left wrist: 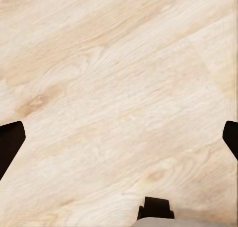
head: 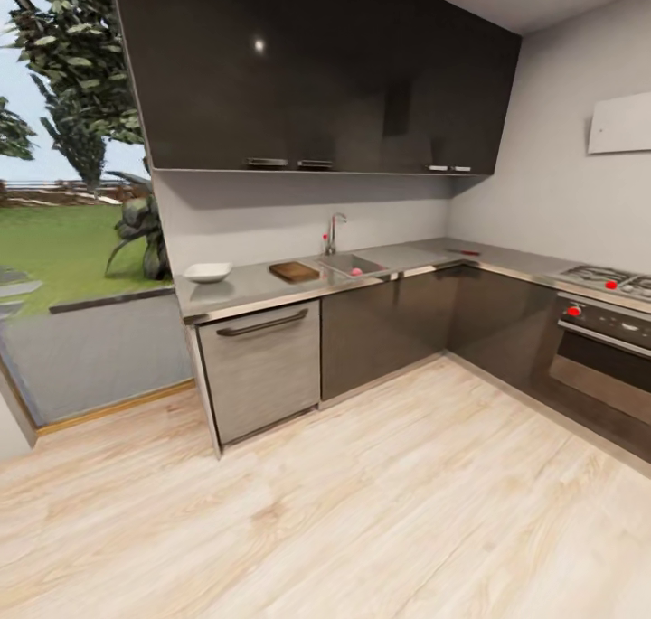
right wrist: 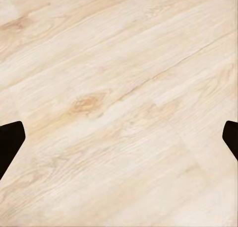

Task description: In the kitchen, take the Vidalia onion out of the sink, dice it on the chopping board with the paring knife, put the diced onion into the bowl on the countertop, then place both the paring knife and the chopping board into the sink.

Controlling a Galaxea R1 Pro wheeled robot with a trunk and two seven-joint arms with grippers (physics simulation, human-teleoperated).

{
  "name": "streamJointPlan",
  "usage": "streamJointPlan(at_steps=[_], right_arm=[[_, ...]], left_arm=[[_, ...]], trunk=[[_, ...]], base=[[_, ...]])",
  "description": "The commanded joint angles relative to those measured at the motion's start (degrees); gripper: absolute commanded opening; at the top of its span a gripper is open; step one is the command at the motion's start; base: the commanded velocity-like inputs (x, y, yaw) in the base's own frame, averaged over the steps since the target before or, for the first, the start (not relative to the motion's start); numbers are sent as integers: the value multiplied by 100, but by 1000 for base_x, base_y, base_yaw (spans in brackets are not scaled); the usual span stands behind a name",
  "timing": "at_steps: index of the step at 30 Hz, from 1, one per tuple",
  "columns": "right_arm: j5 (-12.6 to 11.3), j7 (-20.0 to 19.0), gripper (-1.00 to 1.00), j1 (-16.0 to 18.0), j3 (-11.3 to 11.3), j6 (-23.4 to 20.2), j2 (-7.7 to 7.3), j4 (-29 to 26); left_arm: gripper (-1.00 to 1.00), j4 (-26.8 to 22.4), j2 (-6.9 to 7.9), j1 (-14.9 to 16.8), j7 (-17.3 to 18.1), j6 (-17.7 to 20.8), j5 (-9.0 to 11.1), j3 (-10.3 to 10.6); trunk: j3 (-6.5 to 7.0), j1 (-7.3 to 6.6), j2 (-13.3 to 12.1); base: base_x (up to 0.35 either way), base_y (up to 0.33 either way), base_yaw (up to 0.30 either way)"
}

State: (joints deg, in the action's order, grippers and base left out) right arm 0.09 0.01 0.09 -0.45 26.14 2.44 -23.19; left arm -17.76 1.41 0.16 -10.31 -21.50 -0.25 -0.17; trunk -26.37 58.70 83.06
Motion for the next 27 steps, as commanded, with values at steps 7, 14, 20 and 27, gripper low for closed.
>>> streamJointPlan(at_steps=[7,14,20,27], right_arm=[[0,2,100,0,0,8,-1,-1],[0,8,100,0,-1,6,0,-1],[0,7,100,0,0,5,0,-1],[0,8,100,0,1,5,2,-1]], left_arm=[[100,0,0,2,-15,-14,-1,0],[100,0,0,2,-15,-14,-1,0],[100,0,0,2,-15,-13,-1,0],[100,0,0,2,-15,-13,-1,0]], trunk=[[-5,3,2],[-5,3,2],[-5,3,2],[-5,3,2]], base=[[293,-188,0],[291,-194,0],[289,-196,0],[288,-197,12]])
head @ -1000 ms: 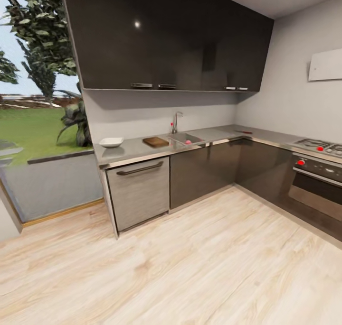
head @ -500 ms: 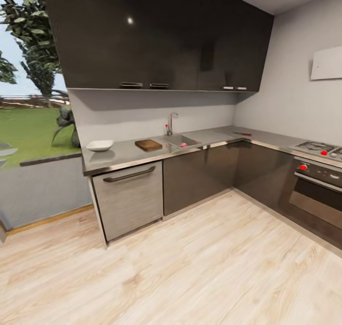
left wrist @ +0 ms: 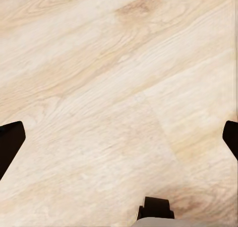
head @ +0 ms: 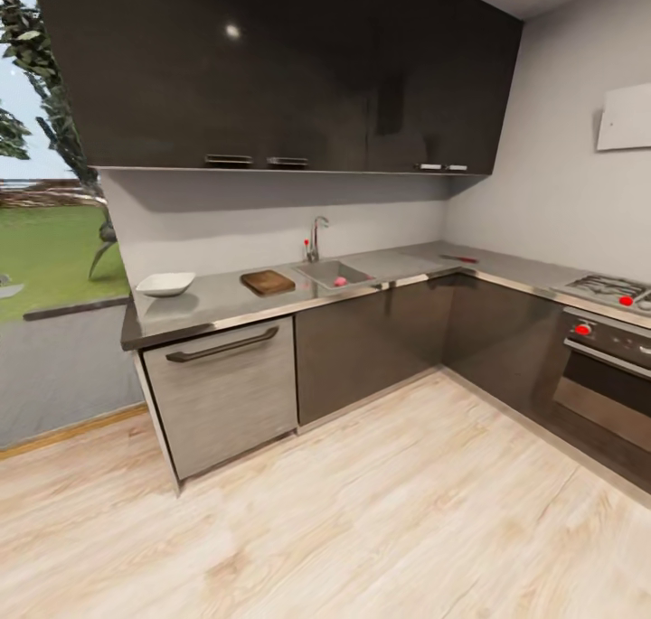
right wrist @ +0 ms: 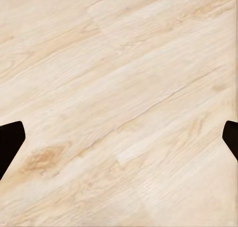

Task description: In the kitchen, take the Vidalia onion out of the sink, dice it on the chopping board with the paring knife, put the diced onion into the bowl on the countertop, then place both the paring knife and the chopping board into the sink.

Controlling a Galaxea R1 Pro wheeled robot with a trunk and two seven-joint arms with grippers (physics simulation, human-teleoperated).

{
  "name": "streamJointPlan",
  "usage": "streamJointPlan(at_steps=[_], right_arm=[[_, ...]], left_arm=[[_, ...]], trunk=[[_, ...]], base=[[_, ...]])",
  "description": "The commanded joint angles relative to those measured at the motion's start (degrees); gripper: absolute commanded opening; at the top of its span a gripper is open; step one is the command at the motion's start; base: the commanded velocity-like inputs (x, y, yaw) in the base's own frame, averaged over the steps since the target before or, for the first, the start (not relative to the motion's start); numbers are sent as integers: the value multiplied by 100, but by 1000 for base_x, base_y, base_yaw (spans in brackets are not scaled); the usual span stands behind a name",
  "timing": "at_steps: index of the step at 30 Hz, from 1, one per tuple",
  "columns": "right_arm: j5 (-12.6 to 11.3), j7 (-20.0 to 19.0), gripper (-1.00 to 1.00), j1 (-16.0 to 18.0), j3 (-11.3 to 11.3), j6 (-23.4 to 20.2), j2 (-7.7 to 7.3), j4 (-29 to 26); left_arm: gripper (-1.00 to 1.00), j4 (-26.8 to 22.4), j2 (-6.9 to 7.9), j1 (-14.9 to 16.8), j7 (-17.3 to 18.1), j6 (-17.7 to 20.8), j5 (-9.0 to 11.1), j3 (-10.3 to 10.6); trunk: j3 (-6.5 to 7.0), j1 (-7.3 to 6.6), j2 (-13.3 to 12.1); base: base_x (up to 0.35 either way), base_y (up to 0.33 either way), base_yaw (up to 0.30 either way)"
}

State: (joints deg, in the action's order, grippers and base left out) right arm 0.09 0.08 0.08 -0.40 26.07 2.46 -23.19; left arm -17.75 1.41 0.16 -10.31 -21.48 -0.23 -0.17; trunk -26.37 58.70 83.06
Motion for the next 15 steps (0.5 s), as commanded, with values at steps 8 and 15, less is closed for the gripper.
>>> streamJointPlan(at_steps=[8,15], right_arm=[[0,1,100,1,-4,12,-3,-1],[0,1,100,1,-4,12,-2,-1]], left_arm=[[100,0,0,2,-15,-14,-3,0],[100,5,0,2,-15,-14,-3,0]], trunk=[[-5,3,2],[-5,3,2]], base=[[289,-197,114],[288,-197,149]])
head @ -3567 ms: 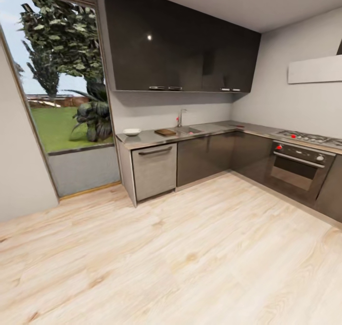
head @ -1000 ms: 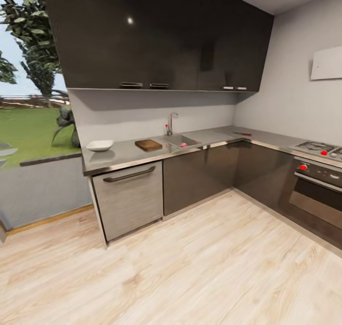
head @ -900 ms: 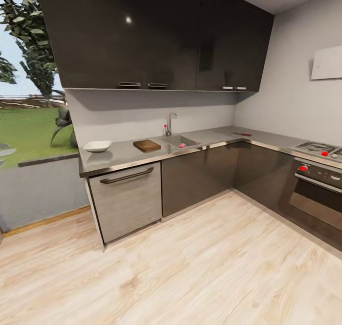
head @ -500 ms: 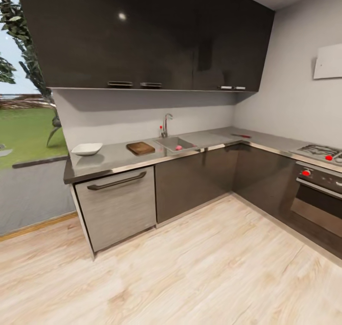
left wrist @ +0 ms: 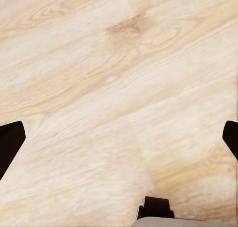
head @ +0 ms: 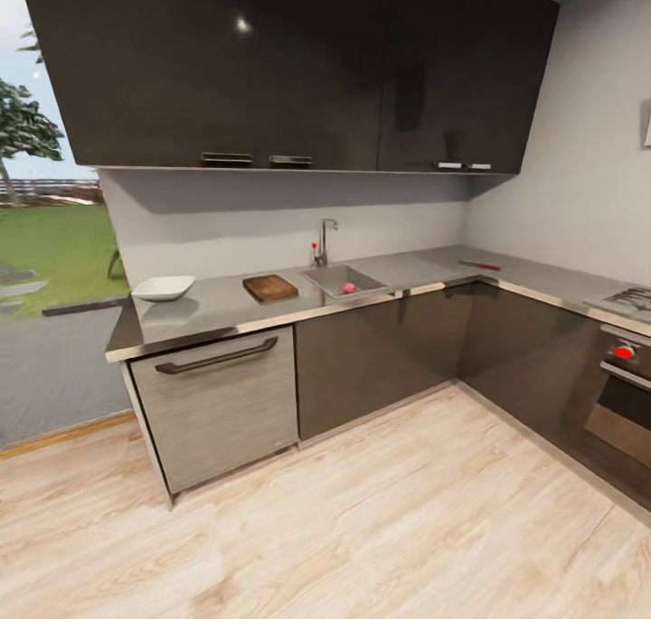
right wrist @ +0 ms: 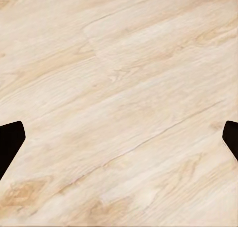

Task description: In the kitchen, take the Vidalia onion out of the sink, dice it on the chopping board with the paring knife, put the diced onion into the bowl on the countertop, then place both the paring knife and the chopping board into the sink.

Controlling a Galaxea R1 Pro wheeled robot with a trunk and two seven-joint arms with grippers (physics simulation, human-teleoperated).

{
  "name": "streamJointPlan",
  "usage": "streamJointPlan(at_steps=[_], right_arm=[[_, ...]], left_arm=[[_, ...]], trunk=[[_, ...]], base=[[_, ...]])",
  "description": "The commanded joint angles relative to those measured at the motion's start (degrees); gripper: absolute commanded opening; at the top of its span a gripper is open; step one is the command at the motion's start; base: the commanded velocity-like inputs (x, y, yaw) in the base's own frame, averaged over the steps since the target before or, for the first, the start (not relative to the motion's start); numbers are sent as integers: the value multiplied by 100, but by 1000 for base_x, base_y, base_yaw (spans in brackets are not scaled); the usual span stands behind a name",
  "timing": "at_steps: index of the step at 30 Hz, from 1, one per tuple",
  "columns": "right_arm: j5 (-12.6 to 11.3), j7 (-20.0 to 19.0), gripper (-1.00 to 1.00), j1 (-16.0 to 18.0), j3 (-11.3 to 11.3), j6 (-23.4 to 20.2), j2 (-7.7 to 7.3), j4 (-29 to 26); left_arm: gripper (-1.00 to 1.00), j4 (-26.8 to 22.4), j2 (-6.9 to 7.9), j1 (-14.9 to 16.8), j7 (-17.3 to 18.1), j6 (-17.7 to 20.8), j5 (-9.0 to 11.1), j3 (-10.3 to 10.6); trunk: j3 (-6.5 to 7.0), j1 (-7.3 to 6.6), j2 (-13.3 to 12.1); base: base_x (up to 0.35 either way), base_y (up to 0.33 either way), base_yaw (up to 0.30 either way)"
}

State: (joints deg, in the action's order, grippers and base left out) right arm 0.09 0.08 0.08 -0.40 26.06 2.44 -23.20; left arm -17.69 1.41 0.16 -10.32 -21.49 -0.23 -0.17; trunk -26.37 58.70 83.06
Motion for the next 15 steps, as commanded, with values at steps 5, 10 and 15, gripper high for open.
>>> streamJointPlan(at_steps=[5,10,15], right_arm=[[0,1,100,1,-4,13,-1,0],[2,1,100,1,-4,13,1,0],[2,1,100,1,-4,13,0,0]], left_arm=[[100,1,0,2,-14,-14,-3,0],[100,2,-7,2,-14,-14,-3,7],[100,2,-9,2,-14,-14,-3,8]], trunk=[[-5,3,2],[-5,3,2],[-5,3,2]], base=[[284,-206,173],[257,-232,182],[219,-243,213]])
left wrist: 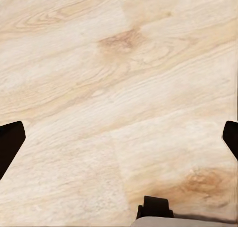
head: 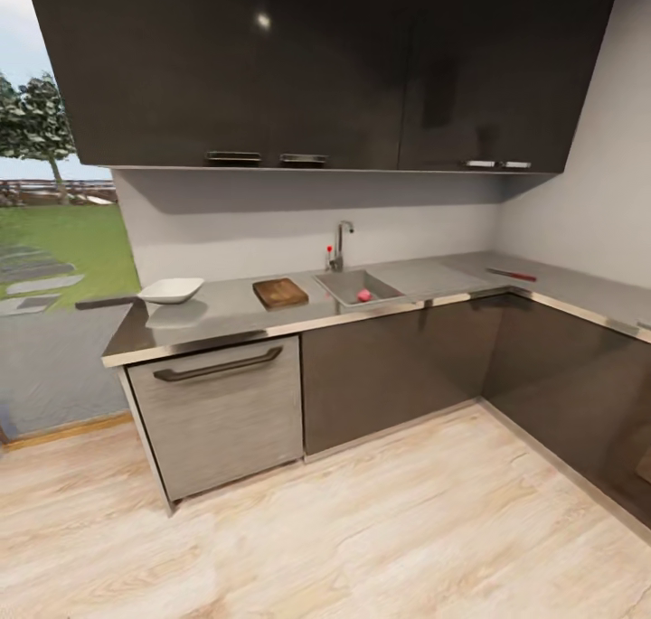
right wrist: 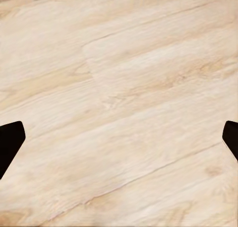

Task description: In the kitchen, take the Vidalia onion out of the sink, dice it on the chopping board with the paring knife, put the diced onion into the bowl on the countertop, then place both the paring knife and the chopping board into the sink.

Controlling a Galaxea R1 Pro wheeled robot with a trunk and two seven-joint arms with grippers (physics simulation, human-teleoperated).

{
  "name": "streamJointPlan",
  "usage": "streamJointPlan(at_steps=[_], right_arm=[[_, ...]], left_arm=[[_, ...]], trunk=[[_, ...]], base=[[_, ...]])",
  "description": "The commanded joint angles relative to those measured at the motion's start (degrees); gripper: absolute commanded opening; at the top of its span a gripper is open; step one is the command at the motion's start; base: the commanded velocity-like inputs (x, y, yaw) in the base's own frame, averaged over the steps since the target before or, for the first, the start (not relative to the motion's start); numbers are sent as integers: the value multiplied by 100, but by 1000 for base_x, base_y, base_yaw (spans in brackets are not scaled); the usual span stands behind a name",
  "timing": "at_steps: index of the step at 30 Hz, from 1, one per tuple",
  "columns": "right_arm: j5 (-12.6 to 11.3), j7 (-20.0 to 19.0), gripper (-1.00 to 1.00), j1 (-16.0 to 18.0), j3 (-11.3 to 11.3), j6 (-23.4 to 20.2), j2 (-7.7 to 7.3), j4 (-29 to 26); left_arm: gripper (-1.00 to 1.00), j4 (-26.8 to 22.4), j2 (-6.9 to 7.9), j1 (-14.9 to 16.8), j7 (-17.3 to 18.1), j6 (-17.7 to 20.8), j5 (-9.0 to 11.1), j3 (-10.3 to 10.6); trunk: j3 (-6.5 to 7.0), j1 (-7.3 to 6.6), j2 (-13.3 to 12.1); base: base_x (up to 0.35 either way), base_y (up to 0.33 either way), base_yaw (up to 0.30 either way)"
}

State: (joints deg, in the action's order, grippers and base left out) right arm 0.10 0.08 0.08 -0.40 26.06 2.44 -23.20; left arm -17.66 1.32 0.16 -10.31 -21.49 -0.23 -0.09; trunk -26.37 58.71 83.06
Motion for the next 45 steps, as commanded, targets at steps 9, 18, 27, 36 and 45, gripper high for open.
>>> streamJointPlan(at_steps=[9,18,27,36,45], right_arm=[[1,1,100,1,-4,13,2,0],[-1,1,100,1,-4,13,2,0],[4,1,100,1,-4,13,2,0],[7,1,100,1,-4,13,2,0],[7,1,100,1,-4,13,0,0]], left_arm=[[100,-3,-1,2,-15,-15,-3,1],[100,-5,-1,2,-15,-13,-3,1],[100,-5,-1,2,-15,-14,-3,1],[100,-10,-1,2,-15,-13,-3,1],[100,-6,-1,2,-15,-13,4,1]], trunk=[[-5,2,2],[-5,2,2],[-5,2,2],[-5,2,2],[-5,2,2]], base=[[187,-242,243],[204,-235,247],[207,-234,248],[152,-166,248],[8,-8,248]])
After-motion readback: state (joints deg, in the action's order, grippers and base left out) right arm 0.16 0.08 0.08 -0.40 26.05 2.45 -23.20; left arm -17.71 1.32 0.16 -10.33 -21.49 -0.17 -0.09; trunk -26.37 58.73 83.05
